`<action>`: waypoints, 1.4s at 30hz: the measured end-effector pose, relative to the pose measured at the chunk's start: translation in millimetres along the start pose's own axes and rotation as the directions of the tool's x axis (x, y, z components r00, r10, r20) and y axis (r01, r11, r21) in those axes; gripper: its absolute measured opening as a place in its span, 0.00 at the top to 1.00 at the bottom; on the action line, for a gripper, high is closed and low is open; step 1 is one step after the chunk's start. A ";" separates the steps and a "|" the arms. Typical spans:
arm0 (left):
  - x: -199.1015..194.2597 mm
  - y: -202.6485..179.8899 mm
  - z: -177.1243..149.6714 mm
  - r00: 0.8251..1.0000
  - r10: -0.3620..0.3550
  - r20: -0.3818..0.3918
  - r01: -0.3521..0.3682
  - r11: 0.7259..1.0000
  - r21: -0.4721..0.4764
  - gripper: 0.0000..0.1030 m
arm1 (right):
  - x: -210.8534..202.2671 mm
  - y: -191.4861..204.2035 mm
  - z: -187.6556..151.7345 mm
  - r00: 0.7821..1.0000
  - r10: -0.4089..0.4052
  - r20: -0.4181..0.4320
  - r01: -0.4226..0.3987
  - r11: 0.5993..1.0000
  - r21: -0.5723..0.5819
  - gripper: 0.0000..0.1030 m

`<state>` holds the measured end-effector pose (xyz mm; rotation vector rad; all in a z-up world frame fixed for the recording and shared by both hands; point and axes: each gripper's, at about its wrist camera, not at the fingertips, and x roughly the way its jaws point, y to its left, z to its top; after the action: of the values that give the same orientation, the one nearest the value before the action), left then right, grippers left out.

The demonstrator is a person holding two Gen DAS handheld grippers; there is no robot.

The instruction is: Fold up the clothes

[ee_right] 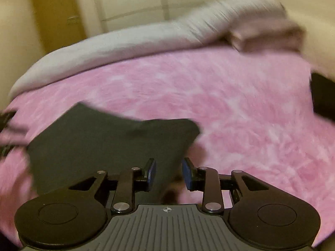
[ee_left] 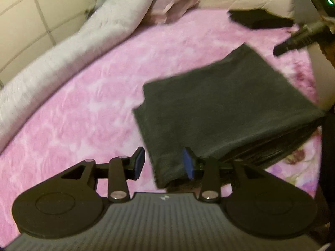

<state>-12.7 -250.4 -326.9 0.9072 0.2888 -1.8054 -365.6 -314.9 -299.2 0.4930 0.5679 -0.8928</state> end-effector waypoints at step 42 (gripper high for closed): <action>7.9 -97.1 -85.4 0.975 0.113 0.189 -0.211 0.726 0.655 0.12 | 53.7 177.7 -153.6 0.981 -0.193 -0.023 0.082 0.516 -0.853 0.41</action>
<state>-61.4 -165.3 -411.7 1.2483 -0.5716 -1.8076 -230.2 -156.3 -419.9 -0.4305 1.0854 -0.6215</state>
